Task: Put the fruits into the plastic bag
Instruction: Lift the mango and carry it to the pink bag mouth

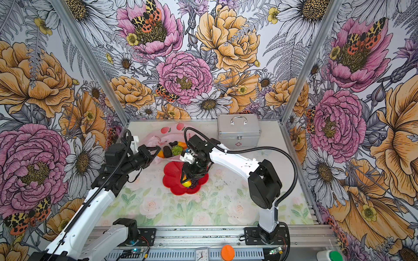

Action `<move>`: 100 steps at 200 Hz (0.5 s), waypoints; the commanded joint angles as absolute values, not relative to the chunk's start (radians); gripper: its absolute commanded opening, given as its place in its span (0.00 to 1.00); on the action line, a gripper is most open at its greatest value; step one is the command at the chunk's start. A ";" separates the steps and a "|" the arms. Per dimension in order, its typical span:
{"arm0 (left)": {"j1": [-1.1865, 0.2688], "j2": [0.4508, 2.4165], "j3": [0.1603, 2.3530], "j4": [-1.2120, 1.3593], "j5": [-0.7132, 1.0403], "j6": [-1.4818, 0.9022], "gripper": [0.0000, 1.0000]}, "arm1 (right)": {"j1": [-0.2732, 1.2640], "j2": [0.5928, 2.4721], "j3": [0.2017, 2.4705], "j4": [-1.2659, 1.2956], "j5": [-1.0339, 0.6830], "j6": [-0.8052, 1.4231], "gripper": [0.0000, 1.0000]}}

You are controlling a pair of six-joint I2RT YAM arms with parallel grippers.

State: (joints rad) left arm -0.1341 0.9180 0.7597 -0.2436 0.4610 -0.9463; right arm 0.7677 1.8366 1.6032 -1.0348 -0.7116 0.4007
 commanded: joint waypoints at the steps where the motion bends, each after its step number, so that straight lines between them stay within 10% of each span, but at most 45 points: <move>1: -0.152 0.941 0.815 -0.256 0.459 -0.888 0.00 | 0.730 1.744 1.608 -1.020 -0.838 0.465 0.48; 100: -0.185 0.975 0.877 -0.302 0.455 -0.815 0.00 | 0.682 2.060 2.073 -1.019 -0.952 0.685 0.48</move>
